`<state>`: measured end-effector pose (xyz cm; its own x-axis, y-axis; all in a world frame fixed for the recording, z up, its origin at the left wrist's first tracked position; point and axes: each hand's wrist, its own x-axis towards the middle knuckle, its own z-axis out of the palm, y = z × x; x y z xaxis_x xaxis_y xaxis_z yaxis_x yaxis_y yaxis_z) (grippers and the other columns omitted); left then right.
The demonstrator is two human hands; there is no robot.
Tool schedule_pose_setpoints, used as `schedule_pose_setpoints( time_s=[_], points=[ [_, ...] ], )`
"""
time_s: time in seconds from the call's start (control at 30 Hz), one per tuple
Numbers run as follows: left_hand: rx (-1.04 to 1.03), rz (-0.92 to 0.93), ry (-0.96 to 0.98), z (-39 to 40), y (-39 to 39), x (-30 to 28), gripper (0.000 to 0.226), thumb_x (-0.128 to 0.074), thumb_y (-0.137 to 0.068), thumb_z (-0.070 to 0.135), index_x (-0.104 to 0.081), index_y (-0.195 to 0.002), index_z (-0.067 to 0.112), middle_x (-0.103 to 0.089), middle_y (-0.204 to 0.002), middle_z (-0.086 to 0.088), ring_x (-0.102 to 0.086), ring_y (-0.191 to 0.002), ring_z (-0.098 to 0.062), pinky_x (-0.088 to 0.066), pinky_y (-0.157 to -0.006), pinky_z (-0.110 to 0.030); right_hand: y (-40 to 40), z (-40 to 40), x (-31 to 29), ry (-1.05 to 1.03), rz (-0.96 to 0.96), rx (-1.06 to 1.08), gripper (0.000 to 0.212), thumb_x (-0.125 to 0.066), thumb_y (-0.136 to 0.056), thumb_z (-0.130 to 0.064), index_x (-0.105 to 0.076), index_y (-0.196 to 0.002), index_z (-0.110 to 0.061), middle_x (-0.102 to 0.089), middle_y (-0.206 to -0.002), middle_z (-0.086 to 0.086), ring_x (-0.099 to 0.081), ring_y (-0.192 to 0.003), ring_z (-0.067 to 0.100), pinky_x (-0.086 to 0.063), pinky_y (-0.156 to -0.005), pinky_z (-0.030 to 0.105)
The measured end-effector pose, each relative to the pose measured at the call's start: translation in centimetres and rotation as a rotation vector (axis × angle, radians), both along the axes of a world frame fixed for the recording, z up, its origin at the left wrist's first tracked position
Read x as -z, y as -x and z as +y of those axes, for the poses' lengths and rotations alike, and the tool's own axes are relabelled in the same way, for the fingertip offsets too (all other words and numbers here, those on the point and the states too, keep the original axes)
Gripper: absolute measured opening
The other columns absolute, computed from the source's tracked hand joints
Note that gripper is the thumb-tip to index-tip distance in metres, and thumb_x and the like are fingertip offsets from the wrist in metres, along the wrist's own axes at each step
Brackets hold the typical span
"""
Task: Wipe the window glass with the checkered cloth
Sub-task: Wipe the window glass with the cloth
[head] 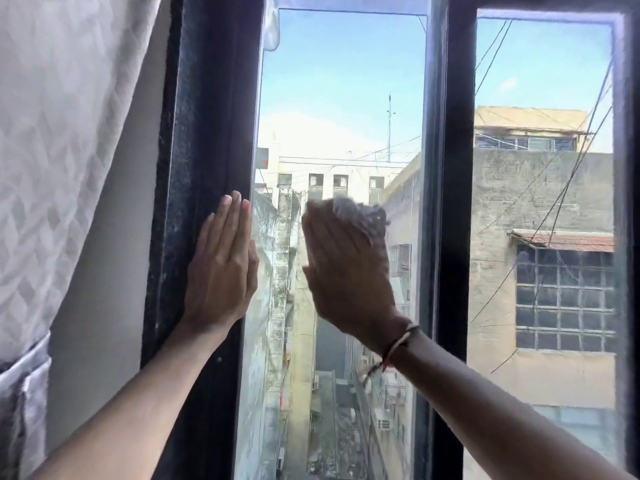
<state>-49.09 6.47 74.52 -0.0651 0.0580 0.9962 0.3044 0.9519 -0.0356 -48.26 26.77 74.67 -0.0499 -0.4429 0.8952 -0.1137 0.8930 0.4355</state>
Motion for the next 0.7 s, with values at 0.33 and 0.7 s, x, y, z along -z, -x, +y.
schedule_pose_setpoints(
  time_s=[0.33, 0.7],
  points=[
    [-0.019, 0.046, 0.013, 0.2, 0.1, -0.1, 0.056, -0.038, -0.104, 0.013, -0.031, -0.157, -0.003, -0.033, -0.167, -0.021, -0.029, -0.158, -0.033, -0.032, -0.129, -0.052, -0.5, 0.6, 2.2, -0.113, -0.084, -0.032, 0.078, -0.056, -0.085, -0.032, -0.033, -0.154, -0.004, -0.044, -0.154, 0.017, -0.033, -0.151, 0.04, 0.003, -0.136, 0.047],
    [-0.017, 0.023, 0.019, 0.3, -0.4, 0.0, 0.054, -0.039, -0.104, 0.011, -0.033, -0.156, -0.005, -0.034, -0.166, -0.022, -0.031, -0.157, -0.035, -0.034, -0.128, -0.053, -0.6, 3.2, 0.9, -0.218, -0.173, -0.055, 0.062, -0.049, -0.086, -0.024, -0.039, -0.144, -0.006, -0.049, -0.13, 0.014, -0.047, -0.115, 0.035, -0.044, -0.104, 0.056]
  ],
)
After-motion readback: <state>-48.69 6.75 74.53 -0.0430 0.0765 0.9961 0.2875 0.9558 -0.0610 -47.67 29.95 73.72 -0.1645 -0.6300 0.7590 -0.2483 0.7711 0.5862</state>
